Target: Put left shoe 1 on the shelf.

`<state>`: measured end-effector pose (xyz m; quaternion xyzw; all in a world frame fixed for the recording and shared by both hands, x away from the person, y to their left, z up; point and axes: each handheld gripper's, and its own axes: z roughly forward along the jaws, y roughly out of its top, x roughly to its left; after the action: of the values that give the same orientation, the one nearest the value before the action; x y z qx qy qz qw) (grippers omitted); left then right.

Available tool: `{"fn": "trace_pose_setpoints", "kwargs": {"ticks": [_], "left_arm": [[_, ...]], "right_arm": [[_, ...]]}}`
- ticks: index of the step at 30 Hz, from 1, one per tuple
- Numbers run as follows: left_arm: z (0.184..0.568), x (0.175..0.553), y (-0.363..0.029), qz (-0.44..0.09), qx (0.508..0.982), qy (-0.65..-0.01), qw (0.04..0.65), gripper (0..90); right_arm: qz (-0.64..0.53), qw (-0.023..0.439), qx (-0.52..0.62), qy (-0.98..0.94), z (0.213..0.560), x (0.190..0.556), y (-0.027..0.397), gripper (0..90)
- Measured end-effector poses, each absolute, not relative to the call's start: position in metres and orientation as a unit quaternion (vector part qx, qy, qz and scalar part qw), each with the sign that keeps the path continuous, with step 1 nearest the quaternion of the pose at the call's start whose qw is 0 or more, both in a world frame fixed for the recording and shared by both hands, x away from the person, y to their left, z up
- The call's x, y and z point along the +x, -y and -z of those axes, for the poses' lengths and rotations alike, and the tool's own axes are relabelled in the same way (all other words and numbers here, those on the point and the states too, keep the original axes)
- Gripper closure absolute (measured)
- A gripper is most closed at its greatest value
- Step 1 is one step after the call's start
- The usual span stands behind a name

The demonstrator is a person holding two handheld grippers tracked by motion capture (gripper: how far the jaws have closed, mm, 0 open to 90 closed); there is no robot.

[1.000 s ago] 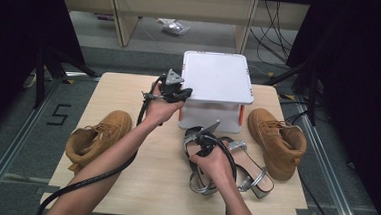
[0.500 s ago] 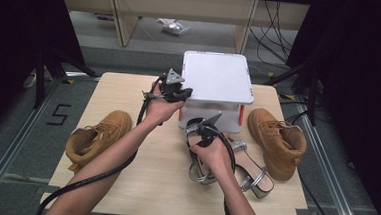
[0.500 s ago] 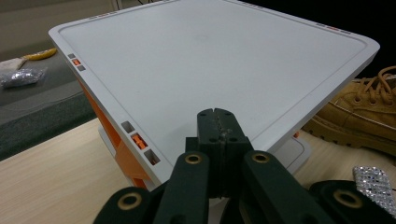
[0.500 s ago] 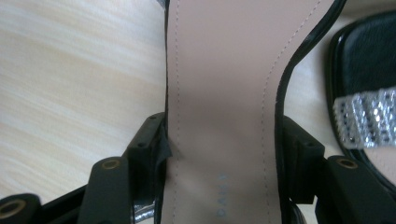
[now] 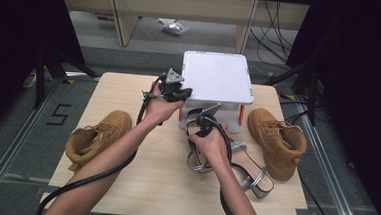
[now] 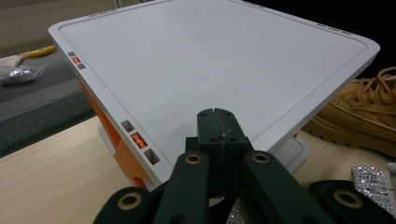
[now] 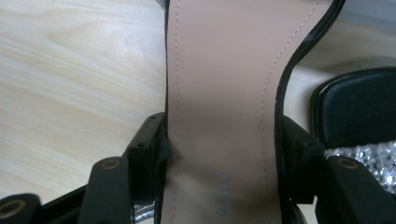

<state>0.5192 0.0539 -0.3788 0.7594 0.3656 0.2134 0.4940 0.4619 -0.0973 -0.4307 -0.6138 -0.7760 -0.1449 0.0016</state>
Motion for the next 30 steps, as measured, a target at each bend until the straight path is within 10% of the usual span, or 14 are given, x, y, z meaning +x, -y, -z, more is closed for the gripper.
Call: {"fn": "trace_pose_setpoints", "kwargs": {"ticks": [30], "left_arm": [[0.379, 0.520, -0.054, -0.211, 0.760, -0.366, 0.495, 89.9]], "right_arm": [[0.145, -0.038, -0.627, 0.765, 0.451, 0.495, 0.089, 43.3]]}}
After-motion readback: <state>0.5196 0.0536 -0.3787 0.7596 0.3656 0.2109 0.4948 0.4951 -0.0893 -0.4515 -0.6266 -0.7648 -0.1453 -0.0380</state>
